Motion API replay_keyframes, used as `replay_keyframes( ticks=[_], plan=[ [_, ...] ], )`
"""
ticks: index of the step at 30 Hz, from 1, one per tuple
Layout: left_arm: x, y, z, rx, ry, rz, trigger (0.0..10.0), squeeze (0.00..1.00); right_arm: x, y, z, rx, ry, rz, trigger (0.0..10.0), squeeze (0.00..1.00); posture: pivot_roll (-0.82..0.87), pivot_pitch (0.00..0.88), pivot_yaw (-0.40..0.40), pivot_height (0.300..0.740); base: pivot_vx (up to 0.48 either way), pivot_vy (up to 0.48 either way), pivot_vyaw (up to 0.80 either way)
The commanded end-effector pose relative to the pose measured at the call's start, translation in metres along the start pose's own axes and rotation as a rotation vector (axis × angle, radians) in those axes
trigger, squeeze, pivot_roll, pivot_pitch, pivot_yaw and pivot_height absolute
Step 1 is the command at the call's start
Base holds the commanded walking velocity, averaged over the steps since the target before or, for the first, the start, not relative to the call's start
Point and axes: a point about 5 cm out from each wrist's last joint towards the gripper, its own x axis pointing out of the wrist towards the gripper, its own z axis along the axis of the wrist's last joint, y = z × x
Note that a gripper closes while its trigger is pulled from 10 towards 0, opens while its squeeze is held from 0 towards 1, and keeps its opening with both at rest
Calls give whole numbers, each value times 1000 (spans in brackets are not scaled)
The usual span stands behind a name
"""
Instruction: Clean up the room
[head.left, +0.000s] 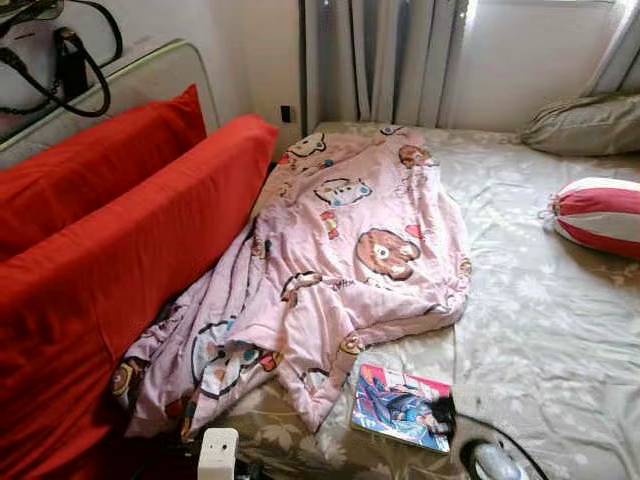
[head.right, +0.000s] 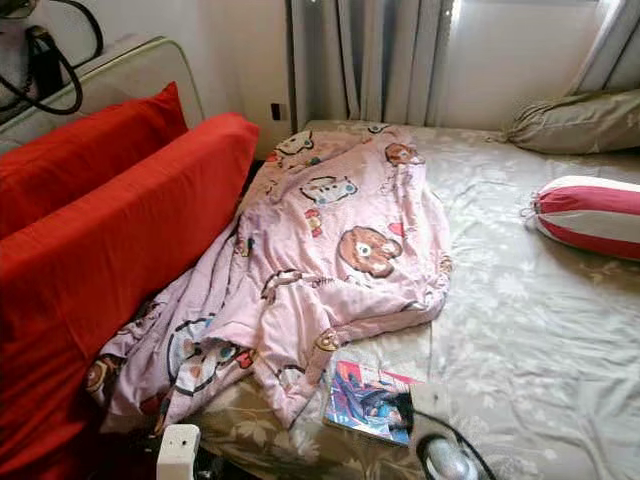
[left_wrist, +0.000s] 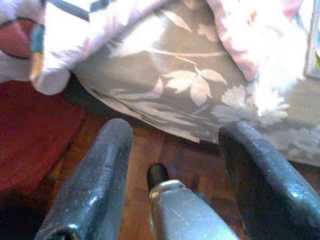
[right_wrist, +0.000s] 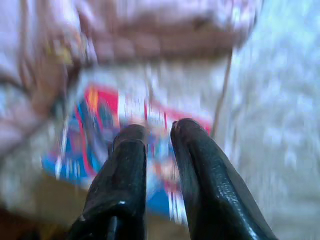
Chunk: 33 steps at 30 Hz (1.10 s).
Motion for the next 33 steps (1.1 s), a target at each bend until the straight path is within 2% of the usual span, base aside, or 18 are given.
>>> replay_keyframes(
  ticks=[1,3,4,5,6,7,8,9,13,18,21,26,33],
  plan=[
    [-2,3,-1,17,-17,11,10000,0,2,-1,12,34,-76,-12,10000,0,1,0,29,740,0,0,0],
    [-2,3,0,29,-32,12,10000,0,2,0,20,43,-135,2,10000,0,-1,0,30,740,0,0,0],
    [-1,4,7,36,-69,17,10000,0,2,1,22,42,-158,9,10000,0,-1,0,30,740,0,0,0],
    [3,5,32,40,-204,7,10000,0,1,0,24,43,-186,6,10000,0,1,0,32,740,0,0,0],
    [3,5,32,40,-204,7,10000,0,1,0,24,43,-186,6,10000,0,1,0,32,740,0,0,0],
    [4,5,51,44,-304,-2,10000,0,-1,-1,25,44,-205,2,10000,0,1,0,32,740,0,0,0],
    [4,5,51,44,-304,-2,10000,0,-1,-1,25,44,-205,2,10000,0,1,0,32,740,0,0,0],
    [1,6,71,55,-437,-17,10000,0,-4,-4,22,52,-235,-19,10000,0,5,0,36,740,0,0,0],
    [-11,1,87,94,-575,-32,10000,0,-12,-6,16,68,-275,-29,10000,0,2,0,46,740,0,0,0],
    [-18,-1,96,102,-637,-33,10000,0,-15,-4,16,72,-295,-32,10000,0,4,0,51,740,0,0,0],
    [-26,4,100,105,-684,-33,10000,0,-19,-3,18,97,-338,-63,10000,0,5,0,51,740,0,0,0],
    [-37,7,102,104,-695,-49,10000,0,-19,-2,26,97,-371,-66,10000,0,10,0,48,740,0,0,0],
    [-38,6,107,73,-696,-52,10000,0,-17,0,34,95,-386,-65,10000,0,6,0,48,740,0,0,0]
  ],
)
